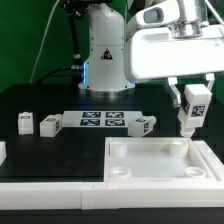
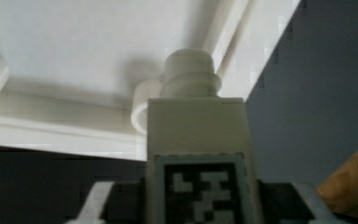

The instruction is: Assemble one leg

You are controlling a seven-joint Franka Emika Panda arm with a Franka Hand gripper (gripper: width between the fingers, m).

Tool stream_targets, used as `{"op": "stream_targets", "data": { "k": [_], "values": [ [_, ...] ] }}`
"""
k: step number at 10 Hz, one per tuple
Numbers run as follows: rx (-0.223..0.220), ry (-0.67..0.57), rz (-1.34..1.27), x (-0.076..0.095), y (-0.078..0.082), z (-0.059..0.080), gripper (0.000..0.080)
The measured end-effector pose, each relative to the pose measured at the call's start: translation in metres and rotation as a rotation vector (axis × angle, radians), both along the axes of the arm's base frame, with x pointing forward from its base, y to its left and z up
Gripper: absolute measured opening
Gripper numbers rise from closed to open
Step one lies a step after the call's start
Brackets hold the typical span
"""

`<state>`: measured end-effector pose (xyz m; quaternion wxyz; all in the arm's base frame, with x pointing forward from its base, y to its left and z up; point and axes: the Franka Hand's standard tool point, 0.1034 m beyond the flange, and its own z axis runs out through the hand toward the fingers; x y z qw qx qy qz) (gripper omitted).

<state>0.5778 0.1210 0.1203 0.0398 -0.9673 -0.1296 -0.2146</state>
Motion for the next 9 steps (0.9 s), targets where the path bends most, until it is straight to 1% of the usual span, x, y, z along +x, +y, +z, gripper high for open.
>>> {"op": "stream_targets", "data": {
  "k": [2,4,5,6,7,8,9],
  "values": [
    [-0.004,-0.003,0.016,0.015,0.0,-0.004,0.029],
    [-0.015,-0.017,0.051,0.025,0.001,-0.015,0.029],
    [-0.028,-0.033,0.085,0.032,0.001,-0.019,0.029],
    [-0.035,-0.065,0.103,0.034,0.0,-0.02,0.029],
    [-0.035,-0.069,0.103,0.034,0.0,-0.02,0.029],
    [-0.033,-0.131,0.101,0.037,-0.003,-0.017,0.029],
    [-0.031,-0.202,0.094,0.037,-0.008,-0.019,0.029]
  ]
}}
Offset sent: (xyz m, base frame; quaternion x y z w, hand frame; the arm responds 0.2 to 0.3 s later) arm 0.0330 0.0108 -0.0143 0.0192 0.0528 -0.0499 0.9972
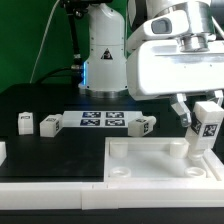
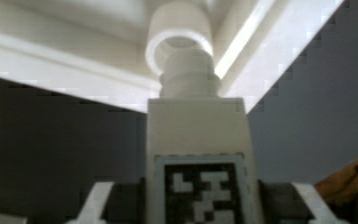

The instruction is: Assemble one leg

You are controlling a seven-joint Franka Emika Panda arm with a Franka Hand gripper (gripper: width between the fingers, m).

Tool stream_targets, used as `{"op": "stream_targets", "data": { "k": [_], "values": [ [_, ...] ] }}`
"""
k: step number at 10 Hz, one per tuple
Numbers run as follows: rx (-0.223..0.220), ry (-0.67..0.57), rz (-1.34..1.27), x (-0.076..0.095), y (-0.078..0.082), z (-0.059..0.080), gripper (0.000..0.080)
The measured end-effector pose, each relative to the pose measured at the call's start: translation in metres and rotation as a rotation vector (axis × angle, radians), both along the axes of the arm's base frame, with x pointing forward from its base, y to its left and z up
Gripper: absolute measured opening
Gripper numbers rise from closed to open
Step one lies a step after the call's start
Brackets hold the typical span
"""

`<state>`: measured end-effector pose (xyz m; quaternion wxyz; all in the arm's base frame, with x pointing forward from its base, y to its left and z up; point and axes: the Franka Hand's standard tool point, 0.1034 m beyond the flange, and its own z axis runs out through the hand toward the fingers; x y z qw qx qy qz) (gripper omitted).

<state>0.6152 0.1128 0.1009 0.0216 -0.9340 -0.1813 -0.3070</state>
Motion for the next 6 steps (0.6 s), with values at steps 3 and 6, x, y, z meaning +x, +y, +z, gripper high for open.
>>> {"op": "stream_targets", "data": {
  "k": [3,6],
  "values": [
    [-0.002,0.024,0.001,-0.0022,-0.0001,-0.0069,0.029],
    [-0.001,0.028,-0.002,0.0008,-0.001,-0.0112,0.029]
  ]
}}
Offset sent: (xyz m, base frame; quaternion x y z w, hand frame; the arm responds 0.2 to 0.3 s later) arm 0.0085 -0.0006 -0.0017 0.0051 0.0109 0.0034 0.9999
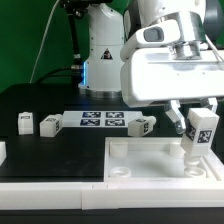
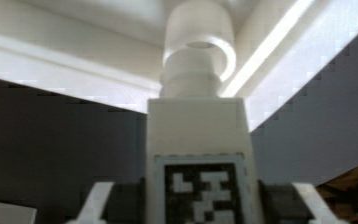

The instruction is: Assemble one leg

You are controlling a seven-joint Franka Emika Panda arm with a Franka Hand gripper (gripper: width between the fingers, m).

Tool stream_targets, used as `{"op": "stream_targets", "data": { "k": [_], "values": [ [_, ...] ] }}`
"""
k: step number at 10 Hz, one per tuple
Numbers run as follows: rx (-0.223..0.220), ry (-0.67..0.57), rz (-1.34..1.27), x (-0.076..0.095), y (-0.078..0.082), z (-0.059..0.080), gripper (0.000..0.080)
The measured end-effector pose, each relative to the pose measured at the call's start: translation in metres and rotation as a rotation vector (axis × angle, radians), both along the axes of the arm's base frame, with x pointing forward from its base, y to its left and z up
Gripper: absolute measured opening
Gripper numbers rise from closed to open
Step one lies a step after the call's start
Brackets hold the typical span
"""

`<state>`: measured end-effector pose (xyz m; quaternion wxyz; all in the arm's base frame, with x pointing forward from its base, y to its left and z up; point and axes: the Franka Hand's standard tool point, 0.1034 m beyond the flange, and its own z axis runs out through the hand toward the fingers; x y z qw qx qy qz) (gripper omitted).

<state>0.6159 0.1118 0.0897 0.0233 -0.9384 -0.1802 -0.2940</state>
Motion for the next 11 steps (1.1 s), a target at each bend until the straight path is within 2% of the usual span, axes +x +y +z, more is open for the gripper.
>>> {"op": "stream_targets", "data": {
  "k": [8,10,11],
  "values": [
    [0.006,0.01,-0.001,-0.005,0.002,-0.022,0.029],
    [0.008,-0.001,-0.012,-0.005,-0.004,-0.023,0.029],
    [0.017,0.001,-0.031,-0.004,-0.014,-0.023,0.029]
  ]
}}
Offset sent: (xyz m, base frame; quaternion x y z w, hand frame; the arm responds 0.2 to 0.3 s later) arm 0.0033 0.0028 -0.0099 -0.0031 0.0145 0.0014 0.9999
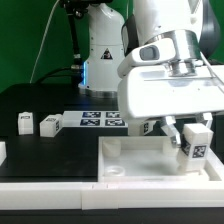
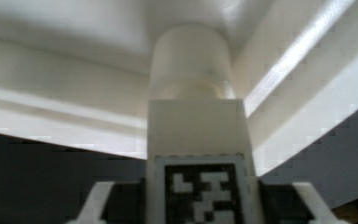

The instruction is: Assemble one leg

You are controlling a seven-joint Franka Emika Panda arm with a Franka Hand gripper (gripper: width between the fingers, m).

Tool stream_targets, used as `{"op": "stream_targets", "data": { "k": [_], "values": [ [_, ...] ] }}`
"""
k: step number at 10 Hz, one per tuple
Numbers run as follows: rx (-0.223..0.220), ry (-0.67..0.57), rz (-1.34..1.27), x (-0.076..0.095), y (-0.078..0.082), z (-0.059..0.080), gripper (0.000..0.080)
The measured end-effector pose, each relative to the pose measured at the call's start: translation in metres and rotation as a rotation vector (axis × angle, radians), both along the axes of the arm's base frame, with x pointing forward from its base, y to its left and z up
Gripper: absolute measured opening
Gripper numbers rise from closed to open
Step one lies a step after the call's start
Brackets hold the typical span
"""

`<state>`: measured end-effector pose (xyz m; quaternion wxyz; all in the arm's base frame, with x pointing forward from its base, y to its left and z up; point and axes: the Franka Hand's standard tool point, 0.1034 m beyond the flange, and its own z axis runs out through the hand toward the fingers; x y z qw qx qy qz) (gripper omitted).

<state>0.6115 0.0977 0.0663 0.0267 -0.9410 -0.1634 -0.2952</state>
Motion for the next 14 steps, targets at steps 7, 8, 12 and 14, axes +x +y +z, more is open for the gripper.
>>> {"op": "stream_targets", "data": {
  "k": [7,8,12,14],
  "values": [
    [0.018,0.025,-0.015,-0.002,-0.005,-0.003,0.0619],
    [0.018,0.025,-0.015,-0.002,-0.005,-0.003,0.0641],
    [0.021,0.025,-0.022,-0.002,-0.005,-0.001,0.0649],
    [0.021,0.033,-0.044,-0.001,-0.009,0.015,0.0649]
  ]
}}
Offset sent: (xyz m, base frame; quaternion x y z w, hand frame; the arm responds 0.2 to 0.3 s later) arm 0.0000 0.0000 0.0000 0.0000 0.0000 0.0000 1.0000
